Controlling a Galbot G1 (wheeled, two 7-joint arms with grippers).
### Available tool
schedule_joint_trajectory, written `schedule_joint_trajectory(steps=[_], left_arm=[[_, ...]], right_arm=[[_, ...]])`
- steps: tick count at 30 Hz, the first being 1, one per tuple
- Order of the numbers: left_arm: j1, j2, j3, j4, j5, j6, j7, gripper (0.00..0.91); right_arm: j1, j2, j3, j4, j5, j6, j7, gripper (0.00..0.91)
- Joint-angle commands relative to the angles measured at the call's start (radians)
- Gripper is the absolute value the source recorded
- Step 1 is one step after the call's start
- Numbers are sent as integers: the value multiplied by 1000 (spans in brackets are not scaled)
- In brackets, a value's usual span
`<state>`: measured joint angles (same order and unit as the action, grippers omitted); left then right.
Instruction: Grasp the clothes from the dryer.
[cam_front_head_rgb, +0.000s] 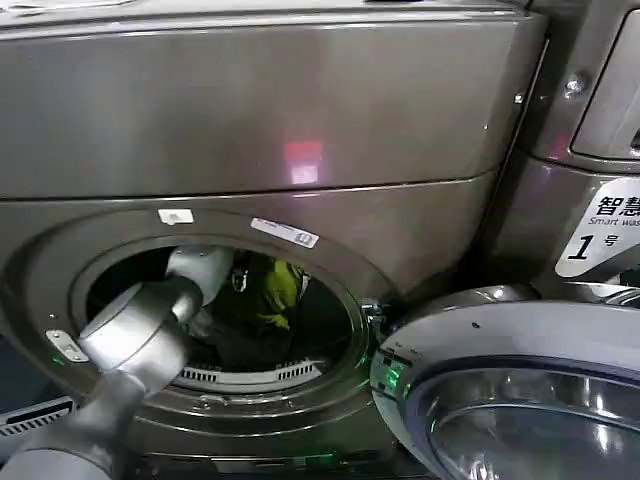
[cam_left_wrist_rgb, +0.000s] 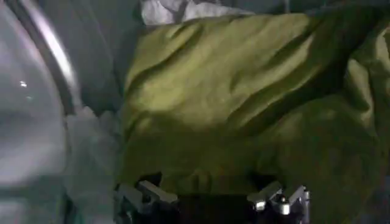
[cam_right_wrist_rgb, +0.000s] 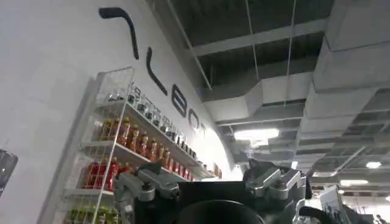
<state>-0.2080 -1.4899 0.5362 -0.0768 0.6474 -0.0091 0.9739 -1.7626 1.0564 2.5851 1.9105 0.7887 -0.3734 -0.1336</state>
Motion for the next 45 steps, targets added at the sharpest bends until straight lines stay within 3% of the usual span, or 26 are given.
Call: schedule_joint_trajectory(steps=[1,2,4,7,14,22,25,32,40,45], left_arm=[[7,-5,10,30,-3,2,16,330],[8,-4,10,30,-5,2,16,307],[7,-4,9,31,-9,0,24,102],[4,-1,4,28,-15,-5,28,0],[-9,9,-31,14,-50,-9,14,0],[14,46,-302,-177,-268,81,-130,0],[58,44,-414,-216,-329,104,-267,0],[321,50,-672,-557,-472,163,-695,0],[617,26,-906,-1007,-583,69,-1122,0],[783,-24,-975,-1174,-578,23,-1237,0]], right_arm=[[0,2,1,-2,-1,1,-1,907],[0,2,1,-3,-1,2,-1,907],[0,3,1,-4,-2,2,0,907],[-2,4,2,-5,-2,2,0,907],[-4,4,1,-5,-2,1,2,907],[-1,7,-15,2,-3,1,5,907],[-1,7,-14,2,-3,3,5,907],[-4,6,-5,0,0,5,7,907],[-1,7,-12,14,4,33,21,907],[-6,6,-4,23,1,43,23,907]])
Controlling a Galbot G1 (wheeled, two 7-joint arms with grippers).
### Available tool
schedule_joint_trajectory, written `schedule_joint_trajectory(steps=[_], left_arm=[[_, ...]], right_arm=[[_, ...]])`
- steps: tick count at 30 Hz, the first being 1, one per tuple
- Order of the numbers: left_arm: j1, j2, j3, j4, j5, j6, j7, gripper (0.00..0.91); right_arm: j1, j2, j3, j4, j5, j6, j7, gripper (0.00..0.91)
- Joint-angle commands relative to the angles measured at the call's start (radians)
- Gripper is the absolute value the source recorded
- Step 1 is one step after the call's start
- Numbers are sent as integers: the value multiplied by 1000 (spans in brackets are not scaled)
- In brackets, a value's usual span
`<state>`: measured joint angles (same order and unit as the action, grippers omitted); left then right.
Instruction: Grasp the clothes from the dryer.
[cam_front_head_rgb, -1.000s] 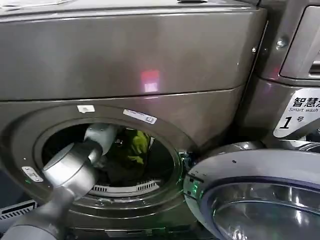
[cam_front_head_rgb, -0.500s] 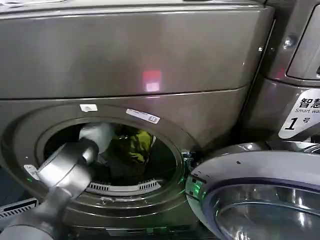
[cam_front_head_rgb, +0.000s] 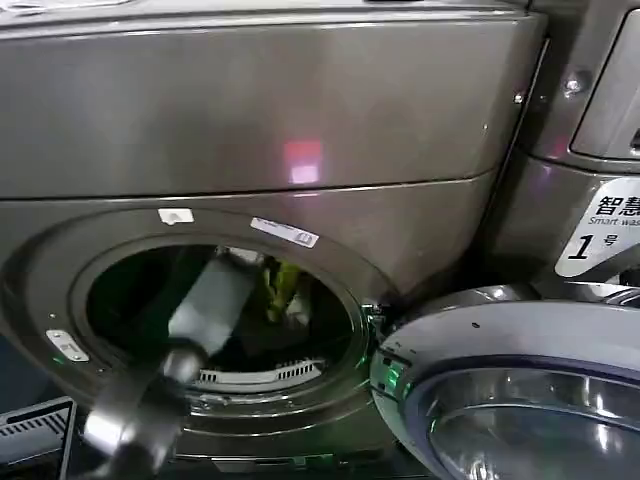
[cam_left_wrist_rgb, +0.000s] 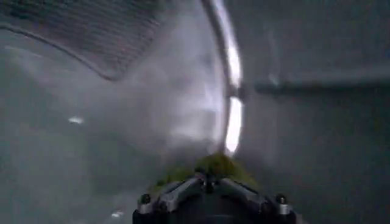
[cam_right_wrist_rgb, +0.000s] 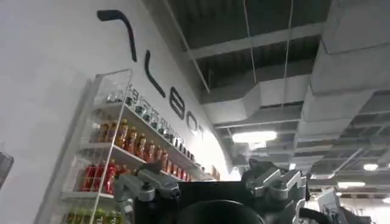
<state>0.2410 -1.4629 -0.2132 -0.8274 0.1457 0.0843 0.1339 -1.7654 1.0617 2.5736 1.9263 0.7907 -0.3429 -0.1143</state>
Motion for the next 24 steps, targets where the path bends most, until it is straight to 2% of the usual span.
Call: schedule_joint_trajectory(steps=[1,4,7,10,24], left_arm=[[358,-59,-231,-442,-70,-87,-405,0],[417,-83,-235,-482,-36,-129,-410,0],[436,-93,-226,-498,-29,-131,-395,0],[430,-94,-228,-495,-38,-134,-395,0],[419,-95,-213,-496,-31,-138,-385,0]], right_arm=[[-5,1,13,6,0,16,1,907],[-10,-2,24,-3,0,20,-3,907],[-16,-5,37,-7,6,14,1,907],[-26,-7,42,-15,19,47,4,907],[-29,-12,48,-18,16,49,-7,907]])
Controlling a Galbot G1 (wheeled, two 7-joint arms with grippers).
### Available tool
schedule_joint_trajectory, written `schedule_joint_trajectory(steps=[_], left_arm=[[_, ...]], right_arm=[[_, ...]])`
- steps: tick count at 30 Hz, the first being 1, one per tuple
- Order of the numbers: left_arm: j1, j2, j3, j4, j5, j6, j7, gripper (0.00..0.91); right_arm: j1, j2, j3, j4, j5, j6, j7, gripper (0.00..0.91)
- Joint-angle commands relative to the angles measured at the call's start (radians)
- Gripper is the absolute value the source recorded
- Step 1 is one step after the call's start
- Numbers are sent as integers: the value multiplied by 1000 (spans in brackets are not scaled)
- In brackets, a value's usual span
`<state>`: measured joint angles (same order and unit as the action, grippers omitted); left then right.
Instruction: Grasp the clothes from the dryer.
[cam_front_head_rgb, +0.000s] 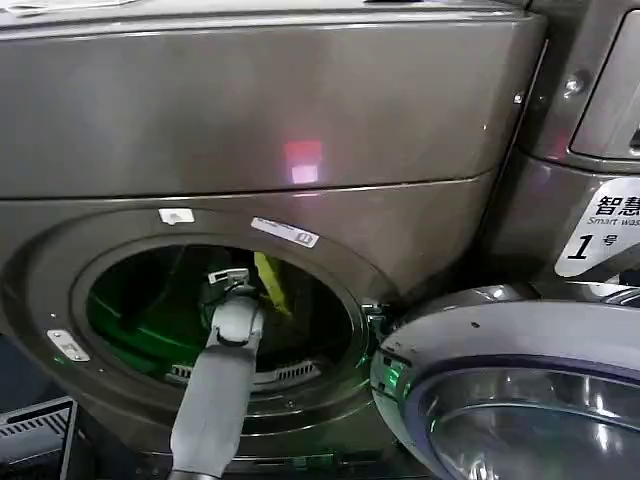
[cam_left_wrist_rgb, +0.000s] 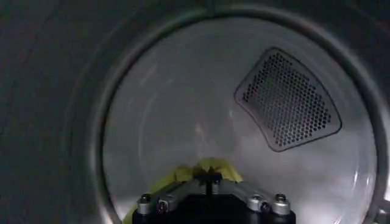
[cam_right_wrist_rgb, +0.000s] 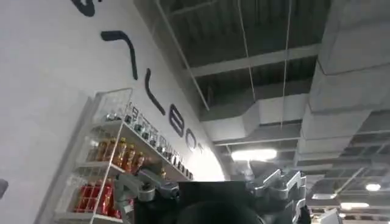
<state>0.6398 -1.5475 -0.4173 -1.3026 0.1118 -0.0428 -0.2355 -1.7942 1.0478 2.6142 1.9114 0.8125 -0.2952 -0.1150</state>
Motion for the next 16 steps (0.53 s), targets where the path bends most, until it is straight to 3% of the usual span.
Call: schedule_joint_trajectory(steps=[1,16], left_arm=[[20,-12,-8,-23,4,-10,-15,0],[-4,-14,-8,-14,4,-4,3,0]], right_arm=[[2,2,7,0,-6,-2,-5,907],[3,2,21,-5,-12,-13,-13,907]])
